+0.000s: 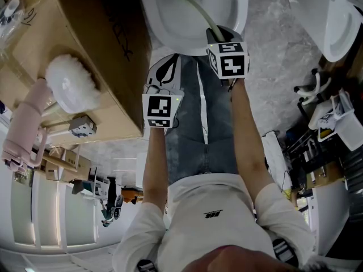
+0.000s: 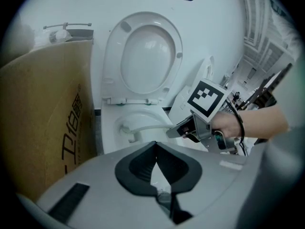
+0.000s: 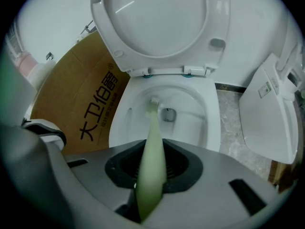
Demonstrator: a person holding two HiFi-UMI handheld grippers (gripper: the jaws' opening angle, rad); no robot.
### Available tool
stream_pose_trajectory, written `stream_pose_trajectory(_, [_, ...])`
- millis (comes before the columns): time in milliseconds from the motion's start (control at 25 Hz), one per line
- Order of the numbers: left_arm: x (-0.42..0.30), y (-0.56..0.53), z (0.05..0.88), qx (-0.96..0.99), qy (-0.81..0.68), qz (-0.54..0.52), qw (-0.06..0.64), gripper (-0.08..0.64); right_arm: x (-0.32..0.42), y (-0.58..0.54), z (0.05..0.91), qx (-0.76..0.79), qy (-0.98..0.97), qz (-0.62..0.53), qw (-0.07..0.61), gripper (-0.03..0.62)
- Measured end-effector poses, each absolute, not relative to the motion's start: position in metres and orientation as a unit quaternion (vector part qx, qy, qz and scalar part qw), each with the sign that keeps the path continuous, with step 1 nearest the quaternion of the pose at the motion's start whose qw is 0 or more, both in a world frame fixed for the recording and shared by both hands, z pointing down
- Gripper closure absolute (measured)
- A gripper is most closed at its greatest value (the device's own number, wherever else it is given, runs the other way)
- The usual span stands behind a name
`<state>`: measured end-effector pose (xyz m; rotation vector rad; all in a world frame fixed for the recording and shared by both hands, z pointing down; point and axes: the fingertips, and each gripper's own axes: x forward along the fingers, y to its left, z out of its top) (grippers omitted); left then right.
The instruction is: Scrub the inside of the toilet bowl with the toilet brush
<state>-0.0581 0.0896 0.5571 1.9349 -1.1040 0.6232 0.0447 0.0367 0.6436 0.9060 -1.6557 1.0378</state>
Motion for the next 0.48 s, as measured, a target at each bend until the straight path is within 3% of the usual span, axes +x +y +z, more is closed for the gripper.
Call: stream_pose_trajectory(480, [-0.05, 0.088, 0.558, 0.765, -0.435, 0.251, 0.404, 0.551, 0.073, 0.009, 0.643, 0.387, -0.674, 0.41, 0.477, 0.525])
